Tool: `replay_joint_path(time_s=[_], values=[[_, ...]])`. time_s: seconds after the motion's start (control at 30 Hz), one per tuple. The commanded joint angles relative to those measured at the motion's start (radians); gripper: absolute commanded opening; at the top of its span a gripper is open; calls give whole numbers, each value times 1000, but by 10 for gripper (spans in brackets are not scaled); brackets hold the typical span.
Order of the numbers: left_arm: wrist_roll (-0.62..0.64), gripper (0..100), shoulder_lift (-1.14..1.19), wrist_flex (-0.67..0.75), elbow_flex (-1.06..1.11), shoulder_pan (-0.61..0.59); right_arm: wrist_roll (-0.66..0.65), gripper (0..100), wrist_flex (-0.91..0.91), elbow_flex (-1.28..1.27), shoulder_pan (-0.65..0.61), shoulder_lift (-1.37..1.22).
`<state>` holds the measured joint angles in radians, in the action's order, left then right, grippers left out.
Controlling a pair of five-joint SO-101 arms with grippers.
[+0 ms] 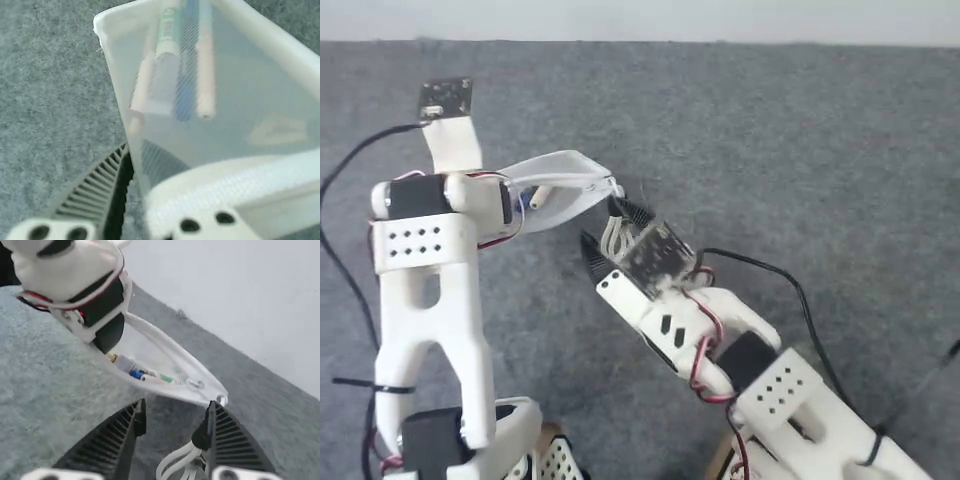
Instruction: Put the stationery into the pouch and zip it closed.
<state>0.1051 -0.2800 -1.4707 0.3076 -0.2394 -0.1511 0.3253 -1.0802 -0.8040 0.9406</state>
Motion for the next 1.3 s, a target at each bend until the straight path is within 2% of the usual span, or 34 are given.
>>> replay_joint_path(time_s=[0.0,0.2,0.53,1.0,1.17,1.27], values=[[-9,13,37,15,54,-23,64,177,107,144,33,-65],[-9,13,37,15,54,-21,94,177,134,206,70,-174],[-9,13,37,12,56,-23,92,177,-58,203,107,-367],[-9,13,37,11,56,-23,92,174,-127,199,140,-398],[-9,13,37,11,56,-21,92,71,-150,199,142,-398],[-9,13,37,11,56,-21,91,57,-162,199,145,-398]])
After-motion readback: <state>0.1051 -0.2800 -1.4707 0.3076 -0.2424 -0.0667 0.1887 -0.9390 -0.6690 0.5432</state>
